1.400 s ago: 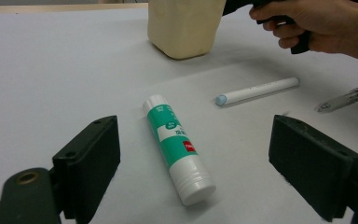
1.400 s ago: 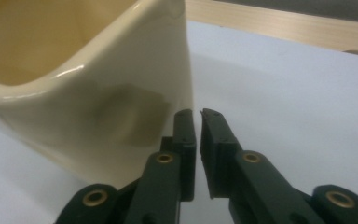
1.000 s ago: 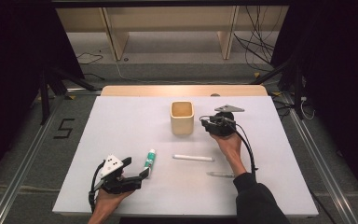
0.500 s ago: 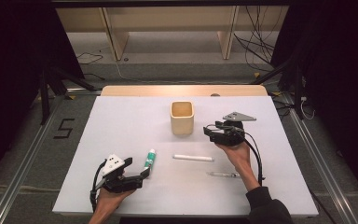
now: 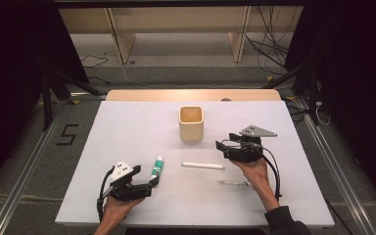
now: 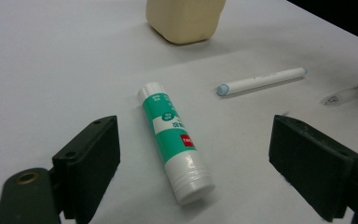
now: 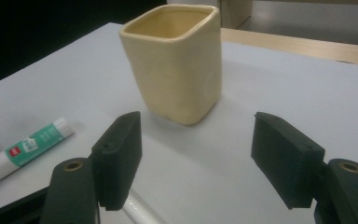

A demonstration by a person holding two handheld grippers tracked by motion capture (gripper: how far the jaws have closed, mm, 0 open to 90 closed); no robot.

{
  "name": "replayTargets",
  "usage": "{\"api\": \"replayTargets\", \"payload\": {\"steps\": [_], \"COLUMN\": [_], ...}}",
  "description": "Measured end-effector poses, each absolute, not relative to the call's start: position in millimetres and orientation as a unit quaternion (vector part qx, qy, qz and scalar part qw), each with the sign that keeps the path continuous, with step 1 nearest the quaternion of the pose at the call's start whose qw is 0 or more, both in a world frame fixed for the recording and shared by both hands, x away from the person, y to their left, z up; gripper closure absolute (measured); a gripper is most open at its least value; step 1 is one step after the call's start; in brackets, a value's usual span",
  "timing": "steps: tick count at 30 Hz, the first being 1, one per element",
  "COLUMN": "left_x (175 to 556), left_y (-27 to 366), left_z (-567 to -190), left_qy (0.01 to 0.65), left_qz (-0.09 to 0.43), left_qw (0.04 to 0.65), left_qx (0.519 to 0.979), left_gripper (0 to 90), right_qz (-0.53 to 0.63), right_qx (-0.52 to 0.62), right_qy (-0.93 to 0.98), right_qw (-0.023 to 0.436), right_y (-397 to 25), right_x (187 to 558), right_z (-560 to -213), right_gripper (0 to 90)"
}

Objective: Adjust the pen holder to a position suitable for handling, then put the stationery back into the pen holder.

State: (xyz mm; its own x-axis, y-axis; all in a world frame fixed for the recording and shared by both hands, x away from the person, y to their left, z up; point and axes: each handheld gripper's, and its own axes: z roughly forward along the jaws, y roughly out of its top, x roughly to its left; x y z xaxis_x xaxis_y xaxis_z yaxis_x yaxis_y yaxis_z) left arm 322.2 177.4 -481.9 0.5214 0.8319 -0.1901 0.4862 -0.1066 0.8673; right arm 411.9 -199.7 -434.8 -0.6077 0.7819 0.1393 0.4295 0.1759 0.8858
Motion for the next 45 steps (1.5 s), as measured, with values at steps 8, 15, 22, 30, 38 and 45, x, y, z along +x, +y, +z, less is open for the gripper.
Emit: {"api": "replayTargets", "payload": {"steps": [8, 15, 22, 30, 38, 45], "left_x": [325.4, 329.7, 333.1, 338.0, 343.8, 351.3], "left_y": [174.4, 171.6, 166.8, 156.4, 151.0, 145.0], "left_z": [-481.3, -481.0, -480.6, -479.6, -478.8, -476.6], "left_qy": [0.462, 0.468, 0.471, 0.469, 0.469, 0.466], "left_qz": [0.175, 0.172, 0.166, 0.162, 0.165, 0.159], "left_qw": [0.481, 0.47, 0.458, 0.44, 0.417, 0.381], "left_qx": [0.724, 0.729, 0.735, 0.749, 0.761, 0.783], "left_gripper": [16.1, 16.2, 16.1, 16.1, 16.1, 16.1], "right_qz": [0.497, 0.499, 0.5, 0.504, 0.507, 0.502], "right_qx": [0.39, 0.388, 0.39, 0.389, 0.383, 0.382], "right_qy": [0.756, 0.757, 0.757, 0.755, 0.757, 0.76], "right_qw": [0.17, 0.166, 0.159, 0.157, 0.153, 0.153], "right_y": [-197.9, -202.5, -206.9, -211.5, -214.8, -215.8], "right_x": [396.7, 386.4, 377.8, 366.8, 355.2, 347.5], "right_z": [-435.5, -436.9, -440.6, -442.8, -446.3, -449.9], "right_gripper": [30.5, 28.8, 28.1, 26.2, 24.4, 24.1]}}
